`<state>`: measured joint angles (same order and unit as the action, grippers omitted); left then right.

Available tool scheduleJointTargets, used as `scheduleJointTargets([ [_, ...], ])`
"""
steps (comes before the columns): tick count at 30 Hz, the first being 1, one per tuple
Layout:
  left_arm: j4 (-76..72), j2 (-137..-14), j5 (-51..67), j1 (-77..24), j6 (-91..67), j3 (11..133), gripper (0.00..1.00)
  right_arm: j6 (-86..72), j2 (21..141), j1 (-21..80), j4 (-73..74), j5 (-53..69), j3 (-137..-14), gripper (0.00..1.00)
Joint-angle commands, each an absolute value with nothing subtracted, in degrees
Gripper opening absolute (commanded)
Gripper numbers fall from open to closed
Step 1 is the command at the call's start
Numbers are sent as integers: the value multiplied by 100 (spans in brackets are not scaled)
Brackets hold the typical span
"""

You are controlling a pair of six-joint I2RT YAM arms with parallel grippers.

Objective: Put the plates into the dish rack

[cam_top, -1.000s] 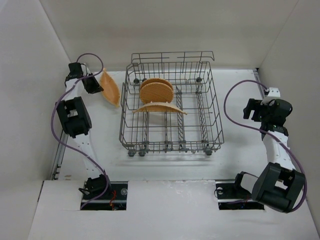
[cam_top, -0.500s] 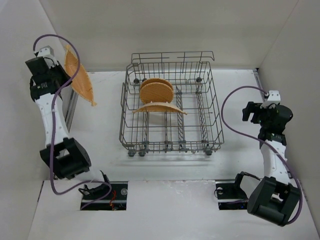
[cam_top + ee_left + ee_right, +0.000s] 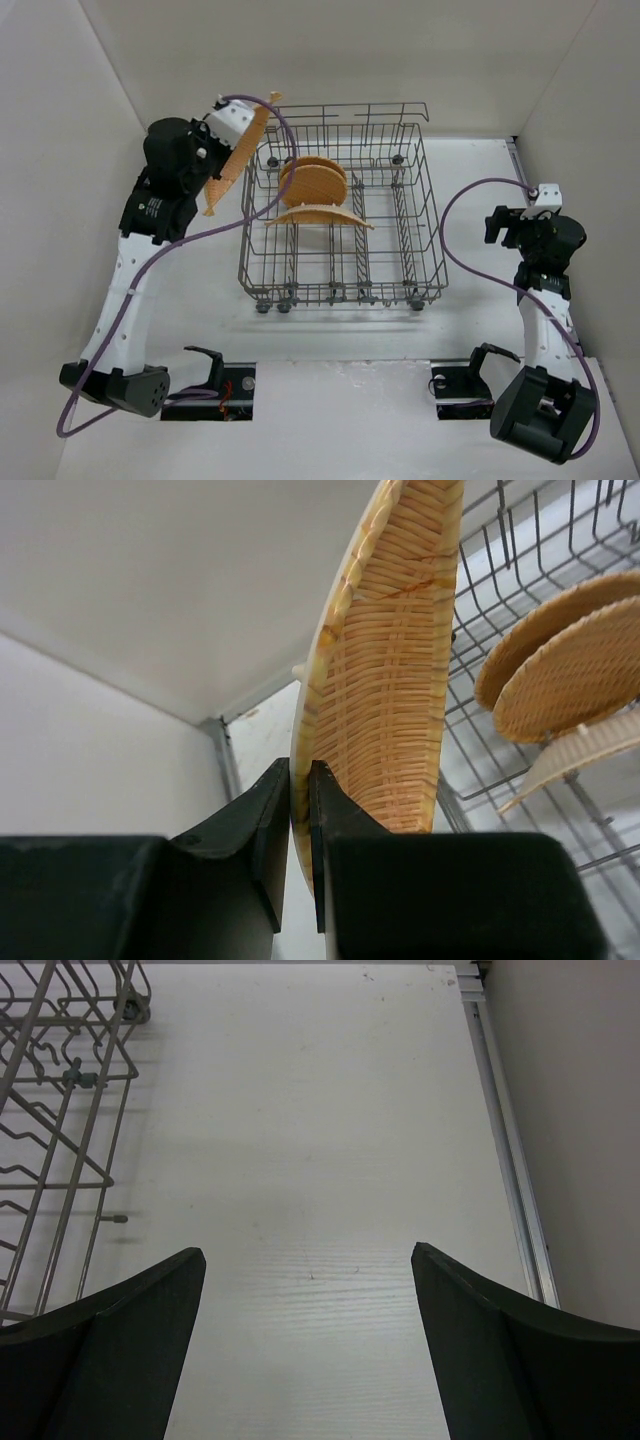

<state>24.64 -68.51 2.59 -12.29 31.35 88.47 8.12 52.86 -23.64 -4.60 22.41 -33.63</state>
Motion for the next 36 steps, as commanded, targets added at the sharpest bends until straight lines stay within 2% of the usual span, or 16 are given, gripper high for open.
scheduleJointTargets([
  [1, 2241, -6698, -202, -1795, 4471, 8728, 4, 826, 5177, -2369, -826, 2338, -3331, 90],
  [6, 1908, -6513, -676, -3148, 5816, 8061, 4, 809, 5159, -2369, -835, 2329, -3314, 90],
  [15, 1565, -6478, -870, -4635, 6820, 7287, 4, 738, 5010, -2369, -975, 2259, -3191, 91],
  [23, 1178, -6548, -721, -4987, 6935, 6715, 4, 703, 4860, -2404, -1063, 2312, -3103, 93],
  [36, 607, -6899, -176, -4724, 6689, 6135, 4, 624, 4957, -2474, -1072, 2268, -3155, 100],
])
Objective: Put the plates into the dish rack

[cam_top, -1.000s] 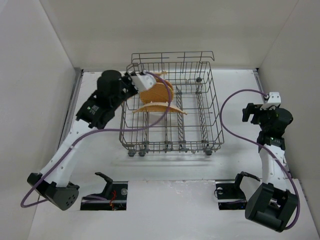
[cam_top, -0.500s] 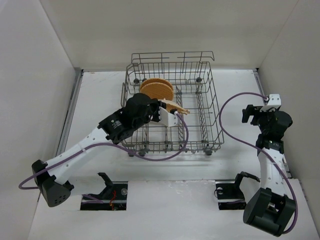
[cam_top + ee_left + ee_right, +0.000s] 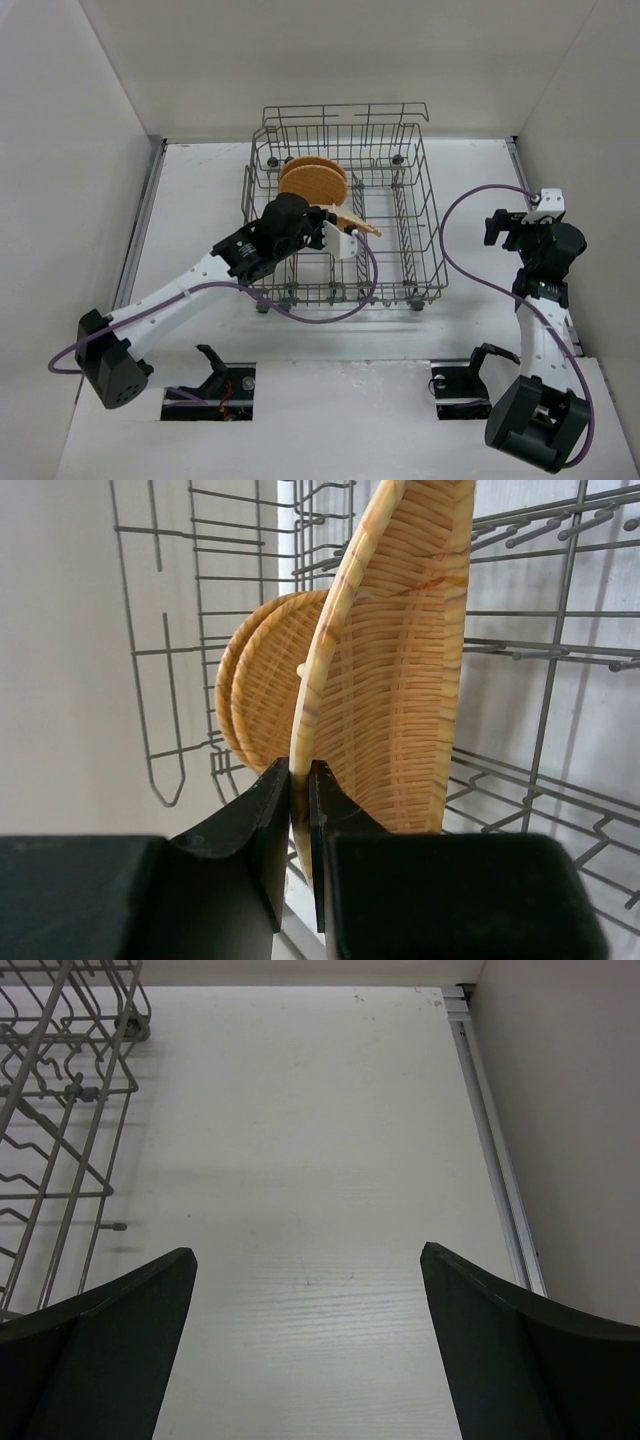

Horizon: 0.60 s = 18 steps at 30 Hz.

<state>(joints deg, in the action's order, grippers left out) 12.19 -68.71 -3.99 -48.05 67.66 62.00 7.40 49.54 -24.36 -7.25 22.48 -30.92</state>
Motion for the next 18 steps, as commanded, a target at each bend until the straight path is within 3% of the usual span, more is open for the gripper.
scheduleJointTargets([
  [1, 546, -6943, -141, -4680, 6645, 6109, 4, 624, 4957, -2483, -1072, 2259, -3155, 100],
  [18, 176, -7383, 255, -4408, 6311, 5924, 4, 571, 5071, -2536, -1028, 2241, -3234, 100],
])
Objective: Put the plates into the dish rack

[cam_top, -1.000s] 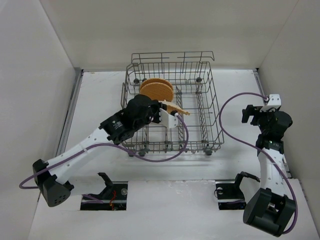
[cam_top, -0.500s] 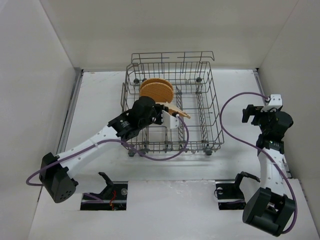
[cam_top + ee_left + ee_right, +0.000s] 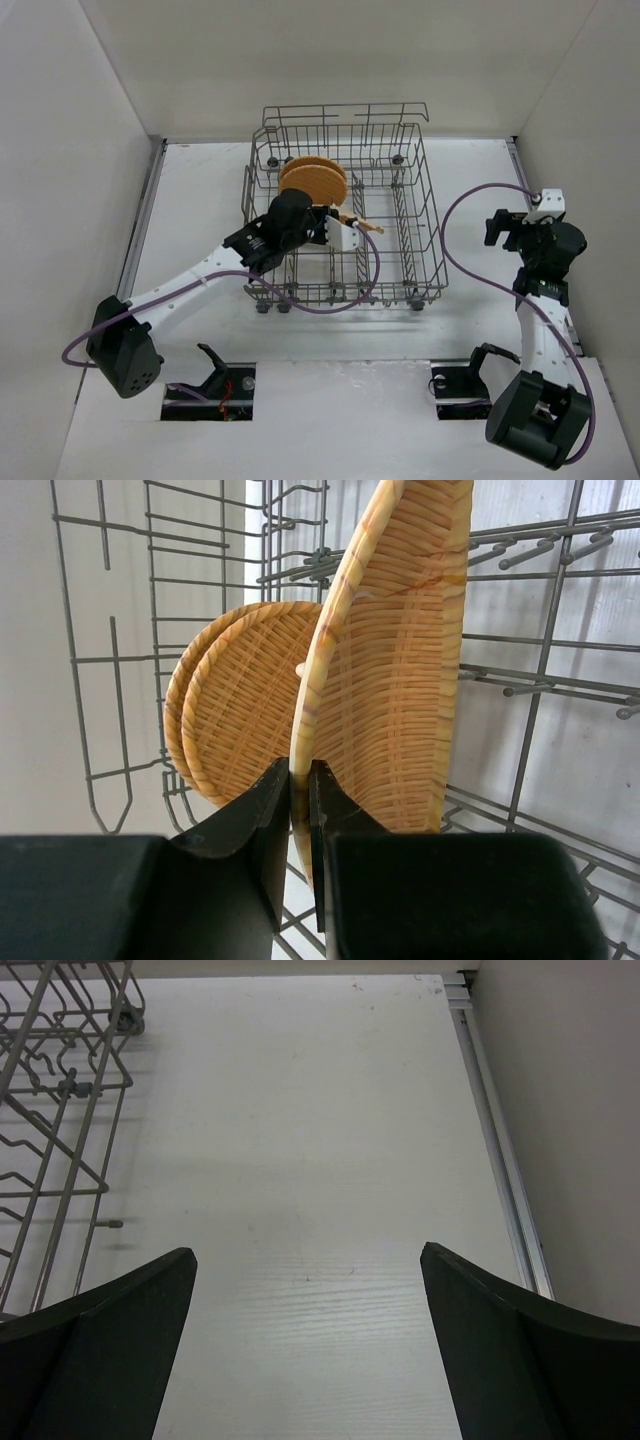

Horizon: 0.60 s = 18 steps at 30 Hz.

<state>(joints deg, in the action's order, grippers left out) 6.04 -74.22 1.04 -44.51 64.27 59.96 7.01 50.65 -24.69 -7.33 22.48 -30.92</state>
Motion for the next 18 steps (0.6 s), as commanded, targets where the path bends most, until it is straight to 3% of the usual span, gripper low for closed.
scheduleJointTargets([
  [1, 158, -7400, 264, -4408, 6293, 5898, 4, 571, 5080, -2536, -1028, 2241, -3243, 100],
  [18, -105, -7585, 272, -4478, 5827, 5458, 4, 475, 5159, -2668, -1020, 2329, -3296, 100],
])
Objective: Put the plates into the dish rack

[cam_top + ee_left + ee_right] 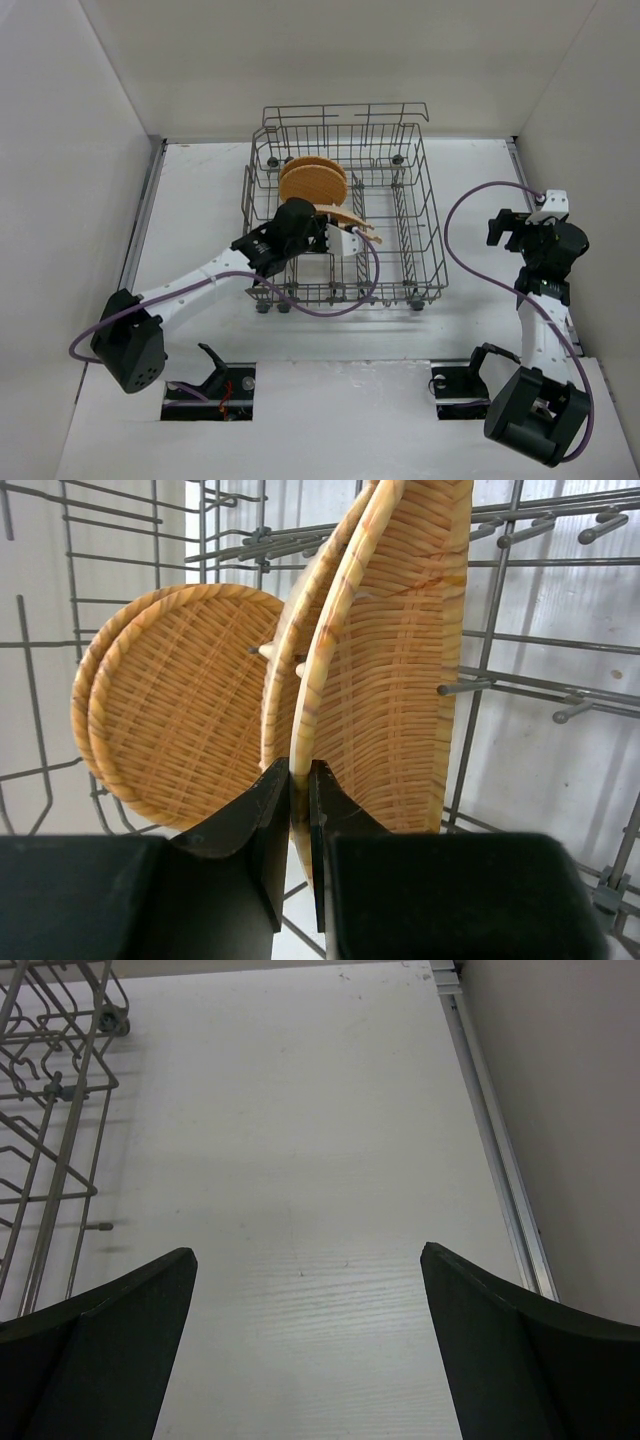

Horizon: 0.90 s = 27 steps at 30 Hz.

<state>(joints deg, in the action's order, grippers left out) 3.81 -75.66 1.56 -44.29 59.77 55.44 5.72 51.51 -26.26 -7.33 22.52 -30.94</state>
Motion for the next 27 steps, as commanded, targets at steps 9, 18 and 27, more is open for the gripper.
scheduleJointTargets([
  [9, -299, -7892, 343, -4487, 5669, 5326, 5, 457, 5186, -2694, -1011, 2355, -3313, 100],
  [18, -606, -8183, 404, -4504, 5590, 5133, 16, 457, 5229, -2694, -993, 2355, -3349, 100],
  [27, -659, -7937, 440, -4495, 5405, 5080, 53, 457, 5247, -2703, -976, 2373, -3357, 100],
])
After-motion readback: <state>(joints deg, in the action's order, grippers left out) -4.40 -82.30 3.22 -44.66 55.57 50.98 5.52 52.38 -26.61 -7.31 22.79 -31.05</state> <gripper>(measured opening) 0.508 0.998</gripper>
